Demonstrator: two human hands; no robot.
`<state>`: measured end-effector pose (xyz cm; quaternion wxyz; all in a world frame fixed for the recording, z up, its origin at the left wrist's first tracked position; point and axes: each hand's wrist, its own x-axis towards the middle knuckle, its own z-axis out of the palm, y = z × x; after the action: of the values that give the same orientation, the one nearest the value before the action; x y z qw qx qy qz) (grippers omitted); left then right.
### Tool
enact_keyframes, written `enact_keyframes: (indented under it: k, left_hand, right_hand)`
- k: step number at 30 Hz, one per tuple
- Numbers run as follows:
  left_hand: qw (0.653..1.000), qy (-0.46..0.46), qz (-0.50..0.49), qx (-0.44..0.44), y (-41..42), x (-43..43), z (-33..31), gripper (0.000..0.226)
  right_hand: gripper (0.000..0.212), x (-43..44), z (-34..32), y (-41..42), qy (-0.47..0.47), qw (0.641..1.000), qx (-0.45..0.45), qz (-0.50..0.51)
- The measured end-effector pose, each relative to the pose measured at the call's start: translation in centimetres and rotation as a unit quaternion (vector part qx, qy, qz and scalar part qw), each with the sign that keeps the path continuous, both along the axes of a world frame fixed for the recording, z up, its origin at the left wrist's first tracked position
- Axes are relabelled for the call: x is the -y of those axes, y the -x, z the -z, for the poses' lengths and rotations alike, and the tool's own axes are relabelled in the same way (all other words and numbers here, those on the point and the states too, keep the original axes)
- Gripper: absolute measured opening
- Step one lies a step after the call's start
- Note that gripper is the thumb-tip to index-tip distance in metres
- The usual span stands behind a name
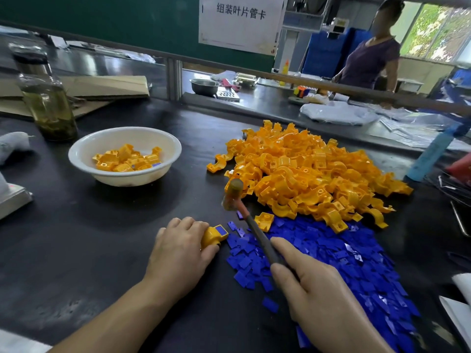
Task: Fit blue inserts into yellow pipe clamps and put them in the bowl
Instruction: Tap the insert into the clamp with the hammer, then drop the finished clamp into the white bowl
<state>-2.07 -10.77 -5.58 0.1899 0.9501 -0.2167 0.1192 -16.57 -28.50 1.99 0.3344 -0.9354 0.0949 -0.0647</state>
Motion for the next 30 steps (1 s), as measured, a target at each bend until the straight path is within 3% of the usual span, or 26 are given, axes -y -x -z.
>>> enact_keyframes:
  k: [4, 9, 11, 13, 15, 17, 19, 20, 26, 28, 30]
  left_hand:
    - [1.0, -0.005, -0.004, 0.004, 0.1, 0.1, -0.1, 0.048]
    - [1.0, -0.001, -0.015, -0.009, -0.1, 0.0, 0.0, 0.045]
    - [0.998, 0.049, -0.022, -0.046, -0.2, -0.1, -0.1, 0.04]
    - [0.976, 0.178, -0.045, -0.118, -0.5, -0.4, -0.6, 0.03]
    - [0.896, 0.368, -0.075, -0.238, -1.3, -0.8, -1.9, 0.026]
    - [0.758, 0.547, -0.082, -0.347, -2.9, -1.3, -3.7, 0.028]
    - [0.644, 0.646, -0.072, -0.404, -4.8, -1.7, -5.8, 0.032]
    - [0.614, 0.668, -0.07, -0.415, -6.0, -1.9, -6.8, 0.036]
    - [0.491, 0.784, -0.047, -0.377, -11.2, -2.5, -11.2, 0.06]
    - [0.484, 0.788, -0.037, -0.378, -11.0, -2.1, -10.8, 0.062]
    - [0.515, 0.758, -0.042, -0.397, -9.7, -1.1, -9.7, 0.047]
  right_hand:
    - [0.045, 0.7, 0.5, 2.4, 0.031, 0.998, 0.043, 0.036]
    - [0.055, 3.8, 0.9, 5.2, 0.215, 0.964, 0.051, 0.149]
    - [0.057, 5.4, 1.2, 5.8, 0.256, 0.943, 0.031, 0.212]
    - [0.057, 6.9, 1.4, 6.3, 0.259, 0.934, -0.008, 0.247]
    - [0.058, 8.3, 1.7, 6.5, 0.27, 0.929, -0.034, 0.252]
    - [0.061, 9.6, 1.4, 6.2, 0.294, 0.924, -0.069, 0.236]
    - [0.057, 10.8, 1.1, 5.6, 0.334, 0.921, -0.076, 0.184]
    - [0.054, 11.1, 0.8, 5.2, 0.348, 0.919, -0.077, 0.168]
    - [0.049, 7.9, -0.7, 0.8, 0.318, 0.944, -0.024, 0.082]
    - [0.048, 6.0, -0.4, -1.4, 0.299, 0.953, 0.006, 0.049]
    - [0.049, 4.7, 0.2, -3.8, 0.29, 0.956, 0.03, 0.018]
